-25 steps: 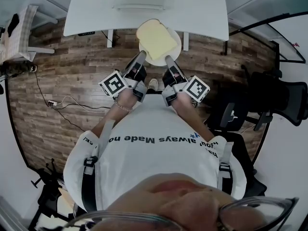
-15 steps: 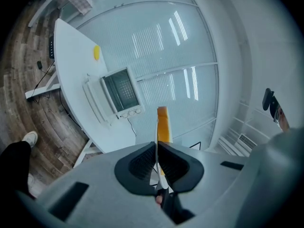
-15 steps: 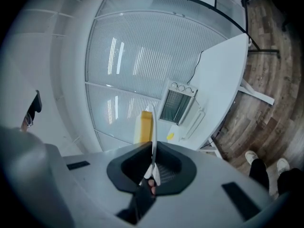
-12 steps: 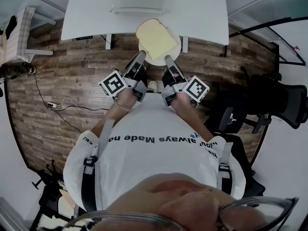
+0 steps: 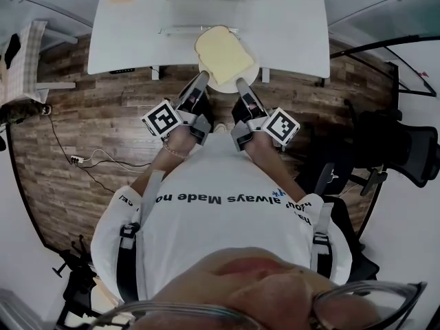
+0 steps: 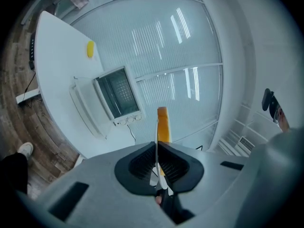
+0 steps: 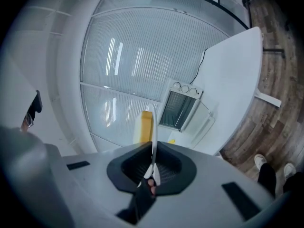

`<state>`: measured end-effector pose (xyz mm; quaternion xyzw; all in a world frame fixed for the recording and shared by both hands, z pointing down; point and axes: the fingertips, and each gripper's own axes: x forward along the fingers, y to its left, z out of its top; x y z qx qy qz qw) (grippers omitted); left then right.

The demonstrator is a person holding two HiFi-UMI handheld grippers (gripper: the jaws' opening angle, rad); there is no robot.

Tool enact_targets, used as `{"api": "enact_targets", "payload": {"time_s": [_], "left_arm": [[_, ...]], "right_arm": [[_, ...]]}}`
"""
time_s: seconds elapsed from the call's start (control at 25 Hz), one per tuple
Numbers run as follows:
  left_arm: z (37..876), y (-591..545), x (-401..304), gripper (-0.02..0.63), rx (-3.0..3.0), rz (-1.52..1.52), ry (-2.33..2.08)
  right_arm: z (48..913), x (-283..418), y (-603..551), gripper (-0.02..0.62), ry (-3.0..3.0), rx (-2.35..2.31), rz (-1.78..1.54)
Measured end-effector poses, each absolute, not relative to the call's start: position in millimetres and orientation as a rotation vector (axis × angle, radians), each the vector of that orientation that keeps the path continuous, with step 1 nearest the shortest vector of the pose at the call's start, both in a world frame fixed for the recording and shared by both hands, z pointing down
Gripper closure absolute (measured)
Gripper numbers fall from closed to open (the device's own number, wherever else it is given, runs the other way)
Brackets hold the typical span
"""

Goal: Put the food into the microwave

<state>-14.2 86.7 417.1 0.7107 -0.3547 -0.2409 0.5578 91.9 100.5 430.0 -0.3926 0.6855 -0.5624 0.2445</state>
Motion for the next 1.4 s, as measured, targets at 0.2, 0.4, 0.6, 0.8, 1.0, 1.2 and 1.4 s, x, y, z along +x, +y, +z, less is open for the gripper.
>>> {"api": "enact_targets", "payload": {"time_s": [0.2,0.4,0.6,0.8,1.0,1.2,1.4], "left_arm": [[414.6,46.8,-30.5,0.588,1.683,-0.563,-0.825],[411.4,13.9,-43.1,0.588,1.749,-0.536,-0.824],[416.5,-24.7,-70.1,0.588,1.684,-0.547,-0.807],[417.0,-53.2,-86.1,0.588,1.685,-0.539,-0.800],[421.1,-78.4,-99.5,0.588,1.700,-0.527,-0.784],[423.5,-90.8,-102.6,0.588,1.737,-0.496,-0.786],[421.4,-101.5,-103.0,0.588,1.696,-0.518,-0.794]], "right_arm": [[427.7,75.2,61.6,0.574,1.860,-1.081,-1.539],[422.2,63.2,31.1,0.574,1.869,-1.077,-1.525],[425.6,35.1,-8.6,0.574,1.863,-1.104,-1.539],[426.4,19.1,-35.5,0.574,1.856,-1.115,-1.544],[431.1,4.7,-58.5,0.574,1.843,-1.123,-1.549],[434.1,2.4,-70.0,0.573,1.838,-1.135,-1.560],[432.4,2.0,-82.3,0.573,1.839,-1.127,-1.558]]}}
